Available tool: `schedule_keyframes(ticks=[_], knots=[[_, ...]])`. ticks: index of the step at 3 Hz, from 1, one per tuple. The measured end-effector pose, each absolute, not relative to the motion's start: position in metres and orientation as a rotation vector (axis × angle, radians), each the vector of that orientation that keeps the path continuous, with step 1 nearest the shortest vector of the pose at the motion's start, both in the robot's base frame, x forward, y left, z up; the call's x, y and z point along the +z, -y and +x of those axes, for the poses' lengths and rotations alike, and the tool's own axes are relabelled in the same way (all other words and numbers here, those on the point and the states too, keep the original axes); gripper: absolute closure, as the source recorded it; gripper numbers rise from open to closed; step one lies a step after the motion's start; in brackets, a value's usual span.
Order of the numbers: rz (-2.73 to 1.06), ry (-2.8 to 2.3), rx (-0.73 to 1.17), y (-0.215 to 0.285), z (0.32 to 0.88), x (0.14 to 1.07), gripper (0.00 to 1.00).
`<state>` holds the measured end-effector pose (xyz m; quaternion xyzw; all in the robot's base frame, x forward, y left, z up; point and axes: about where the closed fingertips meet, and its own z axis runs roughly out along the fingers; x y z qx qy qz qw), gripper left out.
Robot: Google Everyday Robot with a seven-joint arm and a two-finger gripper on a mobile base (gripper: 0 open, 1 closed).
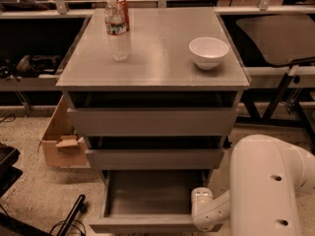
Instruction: Open bottom drawer
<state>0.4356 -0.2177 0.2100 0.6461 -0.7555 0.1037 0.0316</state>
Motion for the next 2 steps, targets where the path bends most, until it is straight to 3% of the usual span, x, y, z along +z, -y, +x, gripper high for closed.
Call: schedule_keyframes(ticks=[1,2], knots=[[1.99,2.327,0.319,0.2177,0.4356,0.21,0.84],[1.99,2.327,0.319,0.2177,0.4355,0.21,0.61]])
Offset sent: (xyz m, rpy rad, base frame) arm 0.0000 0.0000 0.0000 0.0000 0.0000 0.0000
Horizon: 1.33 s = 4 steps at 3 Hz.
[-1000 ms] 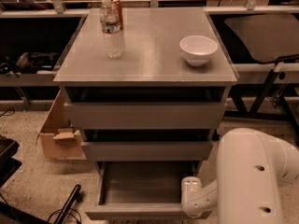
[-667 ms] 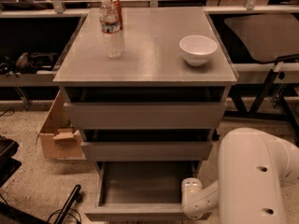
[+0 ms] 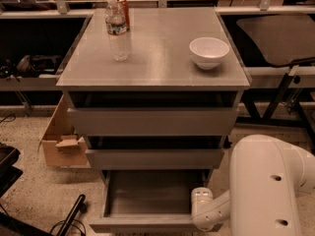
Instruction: Open bottom drawer
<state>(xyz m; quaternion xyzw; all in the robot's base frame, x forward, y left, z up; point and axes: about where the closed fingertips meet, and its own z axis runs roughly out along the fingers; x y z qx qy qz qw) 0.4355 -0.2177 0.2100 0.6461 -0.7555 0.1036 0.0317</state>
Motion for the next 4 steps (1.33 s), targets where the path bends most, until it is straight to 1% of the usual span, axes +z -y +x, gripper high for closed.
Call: schedule_keyframes(ticks=[1,2,3,4], knots=[[1.99,2.327,0.319,0.2177,0.4355,0.2099,0.29],[1.99,2.327,0.319,0.2177,0.4355,0.2099,0.06],[1.99,2.327,0.319,0.2177,0.4355,0.2099,0.0],[1.99,2.327,0.319,0.2177,0.4355,0.2099,0.0]])
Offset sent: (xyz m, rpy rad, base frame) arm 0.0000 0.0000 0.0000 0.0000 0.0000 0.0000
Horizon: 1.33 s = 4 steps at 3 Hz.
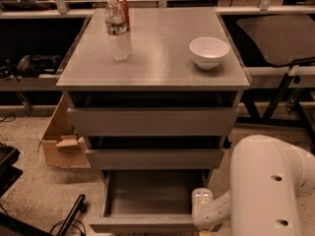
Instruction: Open bottom drawer
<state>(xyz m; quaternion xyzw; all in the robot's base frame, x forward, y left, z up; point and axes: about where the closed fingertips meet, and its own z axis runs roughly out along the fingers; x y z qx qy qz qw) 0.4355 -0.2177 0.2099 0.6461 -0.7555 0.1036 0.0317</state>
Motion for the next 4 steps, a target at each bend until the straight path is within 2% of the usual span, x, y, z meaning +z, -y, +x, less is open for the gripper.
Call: schedule_keyframes(ticks=[1,2,4], knots=[[1.969,2.312,0.259,0.222,0.411,0.198,0.0],[1.889,2.279,0.146,0.235,0.357,0.184,0.16],[1.859,2.267,0.106,0.239,0.347,0.183,0.62]])
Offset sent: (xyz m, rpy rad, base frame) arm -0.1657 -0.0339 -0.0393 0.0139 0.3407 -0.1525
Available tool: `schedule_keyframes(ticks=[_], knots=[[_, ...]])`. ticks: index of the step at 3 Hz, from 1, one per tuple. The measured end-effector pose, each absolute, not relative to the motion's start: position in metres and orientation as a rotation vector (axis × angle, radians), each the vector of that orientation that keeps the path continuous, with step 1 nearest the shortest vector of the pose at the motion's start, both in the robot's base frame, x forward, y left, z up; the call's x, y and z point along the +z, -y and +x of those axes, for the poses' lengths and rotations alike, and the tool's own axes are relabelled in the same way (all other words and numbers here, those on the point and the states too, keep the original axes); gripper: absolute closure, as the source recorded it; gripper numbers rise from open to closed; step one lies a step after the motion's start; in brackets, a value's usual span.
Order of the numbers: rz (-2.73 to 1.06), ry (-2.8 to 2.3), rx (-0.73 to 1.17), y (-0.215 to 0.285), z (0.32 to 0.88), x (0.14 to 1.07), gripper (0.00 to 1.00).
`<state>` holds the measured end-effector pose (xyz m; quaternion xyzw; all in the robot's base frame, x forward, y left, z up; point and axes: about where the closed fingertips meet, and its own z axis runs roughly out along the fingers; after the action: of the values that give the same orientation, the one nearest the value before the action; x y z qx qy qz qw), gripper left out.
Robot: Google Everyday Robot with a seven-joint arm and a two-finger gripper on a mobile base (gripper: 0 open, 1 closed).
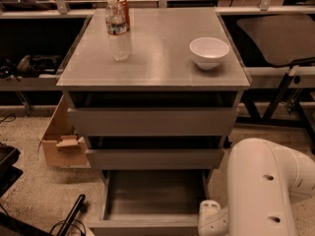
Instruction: Open bottom drawer
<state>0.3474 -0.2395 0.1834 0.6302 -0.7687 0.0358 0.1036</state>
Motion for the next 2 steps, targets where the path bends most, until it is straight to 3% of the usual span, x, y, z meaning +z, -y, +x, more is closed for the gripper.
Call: schedule_keyframes(ticks=[1,2], knots=[[1.859,2.267,0.106,0.2401,0.3511,0.1834,0.85],[1.856,2.266,0.105,0.2406,0.3551,0.1853,1.0]])
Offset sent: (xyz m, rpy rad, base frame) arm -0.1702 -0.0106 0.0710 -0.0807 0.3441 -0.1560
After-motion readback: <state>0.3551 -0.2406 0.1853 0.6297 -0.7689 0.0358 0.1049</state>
